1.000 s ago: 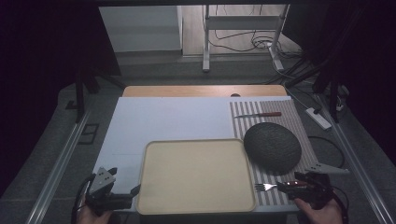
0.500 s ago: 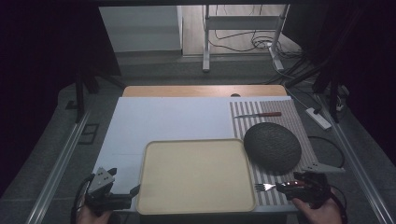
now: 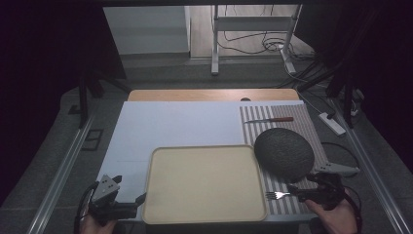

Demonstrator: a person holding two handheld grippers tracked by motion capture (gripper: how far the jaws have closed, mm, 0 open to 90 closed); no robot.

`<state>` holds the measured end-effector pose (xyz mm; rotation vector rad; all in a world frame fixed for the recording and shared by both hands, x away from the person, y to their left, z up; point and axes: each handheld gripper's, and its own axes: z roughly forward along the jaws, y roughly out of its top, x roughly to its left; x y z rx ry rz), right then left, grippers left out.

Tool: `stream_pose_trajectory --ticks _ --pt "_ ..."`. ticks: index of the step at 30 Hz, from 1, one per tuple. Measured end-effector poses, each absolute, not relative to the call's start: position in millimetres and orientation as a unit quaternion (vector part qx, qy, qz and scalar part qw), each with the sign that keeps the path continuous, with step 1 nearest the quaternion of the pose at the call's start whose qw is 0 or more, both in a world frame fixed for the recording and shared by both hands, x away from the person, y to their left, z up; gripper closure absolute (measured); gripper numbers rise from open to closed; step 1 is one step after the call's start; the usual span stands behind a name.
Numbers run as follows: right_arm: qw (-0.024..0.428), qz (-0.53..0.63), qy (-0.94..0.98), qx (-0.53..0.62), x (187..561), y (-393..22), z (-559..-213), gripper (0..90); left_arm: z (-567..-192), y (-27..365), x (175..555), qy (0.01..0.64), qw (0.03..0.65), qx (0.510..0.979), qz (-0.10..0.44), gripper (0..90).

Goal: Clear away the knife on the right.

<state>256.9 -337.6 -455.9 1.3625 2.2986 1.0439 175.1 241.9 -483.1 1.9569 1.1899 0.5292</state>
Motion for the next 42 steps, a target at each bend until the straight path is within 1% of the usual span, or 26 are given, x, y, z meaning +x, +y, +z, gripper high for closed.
stream_pose_trajectory --ticks 9,16,27,42 --pt "0.138 0.357 0.799 0.463 270.2 -337.1 -450.7 10.6 -483.2 243.1 175.1 0.468 0.388 0.767 0.204 0.0" --pt "0.15 0.353 0.804 0.454 291.3 -334.6 -442.1 10.3 -483.3 243.4 175.5 0.468 0.39 0.767 0.202 0.0" --pt "0.151 0.344 0.81 0.451 316.6 -332.5 -439.0 8.8 -483.4 243.9 175.2 0.468 0.391 0.767 0.2 0.0" --pt "0.155 0.323 0.823 0.441 370.3 -324.8 -439.5 6.2 -483.5 243.0 175.3 0.465 0.388 0.77 0.199 0.0"
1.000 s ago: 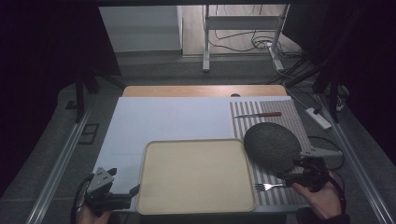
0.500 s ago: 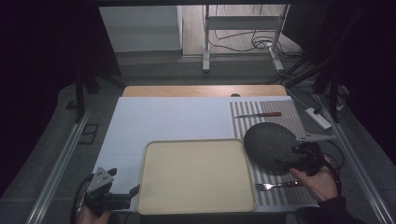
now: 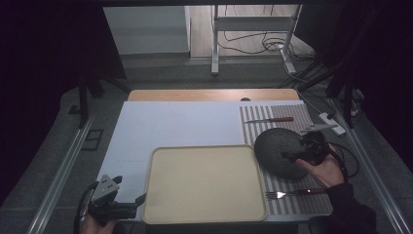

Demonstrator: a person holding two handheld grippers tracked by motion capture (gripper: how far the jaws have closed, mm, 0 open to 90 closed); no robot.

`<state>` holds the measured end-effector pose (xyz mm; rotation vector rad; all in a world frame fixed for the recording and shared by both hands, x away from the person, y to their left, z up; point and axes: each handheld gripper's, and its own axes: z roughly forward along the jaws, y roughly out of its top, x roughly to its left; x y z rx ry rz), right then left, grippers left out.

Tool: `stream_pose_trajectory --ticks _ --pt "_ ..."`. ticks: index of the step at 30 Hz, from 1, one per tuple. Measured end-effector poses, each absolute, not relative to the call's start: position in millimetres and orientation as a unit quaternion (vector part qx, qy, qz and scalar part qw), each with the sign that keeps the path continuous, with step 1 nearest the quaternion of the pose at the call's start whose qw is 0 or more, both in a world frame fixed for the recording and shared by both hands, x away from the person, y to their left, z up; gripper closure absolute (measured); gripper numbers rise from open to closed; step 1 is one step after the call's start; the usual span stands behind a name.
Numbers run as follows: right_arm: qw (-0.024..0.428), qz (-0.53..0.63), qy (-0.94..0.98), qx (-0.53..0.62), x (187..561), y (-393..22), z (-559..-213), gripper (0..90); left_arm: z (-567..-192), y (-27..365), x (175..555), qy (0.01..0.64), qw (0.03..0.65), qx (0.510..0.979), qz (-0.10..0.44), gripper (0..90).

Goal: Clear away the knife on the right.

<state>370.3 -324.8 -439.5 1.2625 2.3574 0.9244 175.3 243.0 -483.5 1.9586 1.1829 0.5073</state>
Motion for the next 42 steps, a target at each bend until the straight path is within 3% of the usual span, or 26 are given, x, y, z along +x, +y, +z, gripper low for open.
stream_pose_trajectory --ticks 35,39,42 --pt "0.162 0.266 0.82 0.48 499.1 -320.7 -462.1 6.4 -483.6 240.8 175.3 0.455 0.381 0.78 0.2 0.0" --pt "0.158 0.263 0.82 0.484 509.3 -324.2 -464.4 14.1 -483.6 240.3 175.4 0.454 0.379 0.781 0.201 0.0" --pt "0.153 0.267 0.817 0.487 519.7 -327.1 -466.2 25.8 -483.7 239.9 175.4 0.454 0.378 0.781 0.201 0.0"
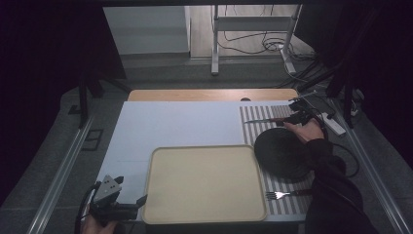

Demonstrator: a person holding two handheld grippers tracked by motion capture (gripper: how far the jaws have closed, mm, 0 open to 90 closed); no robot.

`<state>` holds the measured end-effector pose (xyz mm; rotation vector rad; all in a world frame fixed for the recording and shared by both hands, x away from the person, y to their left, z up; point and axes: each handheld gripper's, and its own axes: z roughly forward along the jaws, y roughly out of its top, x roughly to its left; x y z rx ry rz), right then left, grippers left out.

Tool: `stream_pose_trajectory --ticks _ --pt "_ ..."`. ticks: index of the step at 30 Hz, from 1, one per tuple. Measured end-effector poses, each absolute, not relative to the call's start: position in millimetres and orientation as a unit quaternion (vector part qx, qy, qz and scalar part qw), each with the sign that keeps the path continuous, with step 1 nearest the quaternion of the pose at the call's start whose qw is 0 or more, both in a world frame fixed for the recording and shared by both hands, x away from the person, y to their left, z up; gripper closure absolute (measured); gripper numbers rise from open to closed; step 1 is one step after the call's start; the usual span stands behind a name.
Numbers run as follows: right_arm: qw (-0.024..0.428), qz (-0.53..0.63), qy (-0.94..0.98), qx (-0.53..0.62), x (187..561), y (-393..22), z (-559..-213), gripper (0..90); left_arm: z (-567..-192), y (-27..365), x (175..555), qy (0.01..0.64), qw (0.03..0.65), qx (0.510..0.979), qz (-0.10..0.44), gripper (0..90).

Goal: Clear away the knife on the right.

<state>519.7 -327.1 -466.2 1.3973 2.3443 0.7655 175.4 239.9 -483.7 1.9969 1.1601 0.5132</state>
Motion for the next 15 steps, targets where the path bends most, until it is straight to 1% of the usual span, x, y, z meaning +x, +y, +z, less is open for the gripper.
stream_pose_trajectory --ticks 1,2,3,4,5,6,7,8,9,10,11,12,13,14,15 --pt "0.153 0.267 0.817 0.487 519.7 -327.1 -466.2 25.8 -483.7 239.8 175.4 0.453 0.378 0.782 0.201 0.0" --pt "0.152 0.273 0.817 0.484 524.8 -328.3 -466.6 34.8 -483.7 239.5 175.5 0.453 0.377 0.782 0.201 0.0" --pt "0.152 0.273 0.817 0.484 524.8 -328.3 -466.6 34.8 -483.7 239.5 175.5 0.453 0.377 0.782 0.201 0.0" --pt "0.154 0.275 0.815 0.487 527.3 -329.1 -466.4 39.7 -483.7 239.3 175.5 0.453 0.377 0.783 0.201 0.0" --pt "0.15 0.277 0.814 0.487 530.1 -330.0 -466.5 45.3 -483.7 239.3 175.6 0.452 0.376 0.783 0.201 0.0" --pt "0.149 0.279 0.814 0.487 535.1 -331.6 -466.0 56.4 -483.8 239.2 175.6 0.452 0.376 0.783 0.201 0.0" --pt "0.146 0.281 0.814 0.487 537.3 -332.7 -465.7 61.7 -483.8 239.1 175.6 0.452 0.376 0.783 0.201 0.0" --pt "0.146 0.281 0.814 0.487 537.3 -332.7 -465.7 61.7 -483.8 238.9 175.6 0.452 0.375 0.784 0.201 0.0" --pt "0.144 0.28 0.815 0.487 539.6 -333.5 -465.8 66.1 -483.9 238.8 175.6 0.452 0.375 0.784 0.201 0.0" --pt "0.153 0.275 0.818 0.482 543.9 -334.4 -466.2 76.8 -483.8 238.6 175.5 0.452 0.373 0.785 0.202 0.0" --pt "0.153 0.275 0.818 0.482 543.9 -334.4 -466.2 76.8 -483.8 238.6 175.5 0.452 0.373 0.785 0.202 0.0" --pt "0.155 0.27 0.822 0.477 546.0 -334.9 -466.5 82.1 -483.8 238.4 175.5 0.452 0.373 0.785 0.202 0.0" --pt "0.17 0.257 0.829 0.467 550.2 -335.2 -468.2 90.0 -483.8 238.3 175.5 0.452 0.372 0.785 0.202 0.0" --pt "0.179 0.251 0.829 0.467 552.5 -335.4 -469.5 90.0 -483.8 238.0 175.5 0.451 0.37 0.787 0.203 0.0" --pt "0.179 0.251 0.829 0.467 552.5 -335.4 -469.5 90.0 -483.8 238.0 175.5 0.451 0.37 0.787 0.203 0.0"
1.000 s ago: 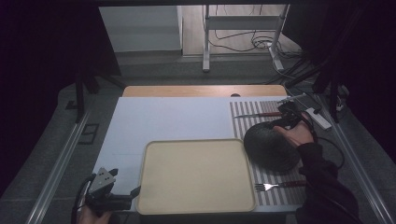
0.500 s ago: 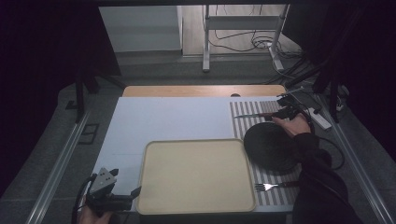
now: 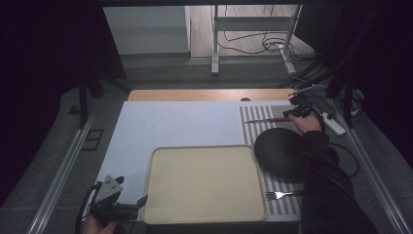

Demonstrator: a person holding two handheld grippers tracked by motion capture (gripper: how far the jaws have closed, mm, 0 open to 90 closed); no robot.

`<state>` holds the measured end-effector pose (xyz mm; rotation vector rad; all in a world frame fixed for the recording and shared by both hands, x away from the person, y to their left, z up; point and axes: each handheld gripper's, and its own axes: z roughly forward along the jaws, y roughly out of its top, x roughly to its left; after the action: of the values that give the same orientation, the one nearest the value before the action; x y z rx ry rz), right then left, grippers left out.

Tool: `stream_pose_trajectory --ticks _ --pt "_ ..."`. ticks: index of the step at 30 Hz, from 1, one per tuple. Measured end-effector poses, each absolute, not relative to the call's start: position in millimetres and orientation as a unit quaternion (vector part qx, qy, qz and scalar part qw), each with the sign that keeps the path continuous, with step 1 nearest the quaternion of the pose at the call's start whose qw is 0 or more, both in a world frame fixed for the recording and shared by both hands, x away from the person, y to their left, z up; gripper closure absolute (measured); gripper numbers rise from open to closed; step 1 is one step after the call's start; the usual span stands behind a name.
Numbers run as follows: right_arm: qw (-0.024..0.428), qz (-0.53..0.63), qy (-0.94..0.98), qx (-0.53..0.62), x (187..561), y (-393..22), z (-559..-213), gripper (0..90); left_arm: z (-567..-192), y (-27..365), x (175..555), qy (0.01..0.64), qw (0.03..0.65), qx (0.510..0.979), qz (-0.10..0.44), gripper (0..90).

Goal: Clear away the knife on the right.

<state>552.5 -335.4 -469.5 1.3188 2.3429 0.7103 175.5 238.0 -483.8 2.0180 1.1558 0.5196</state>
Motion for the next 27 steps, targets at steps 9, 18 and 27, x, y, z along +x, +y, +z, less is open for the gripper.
stream_pose_trajectory --ticks 9,18,27 --pt "0.196 0.215 0.813 0.504 577.4 -343.4 -491.1 90.0 -484.2 235.9 175.4 0.448 0.362 0.791 0.205 0.0" --pt "0.182 0.207 0.818 0.505 569.2 -350.0 -496.2 90.0 -483.8 236.3 172.9 0.448 0.361 0.792 0.207 0.0" --pt "0.147 0.206 0.833 0.492 545.4 -354.6 -494.2 90.0 -483.8 236.0 173.0 0.448 0.36 0.792 0.207 0.0"
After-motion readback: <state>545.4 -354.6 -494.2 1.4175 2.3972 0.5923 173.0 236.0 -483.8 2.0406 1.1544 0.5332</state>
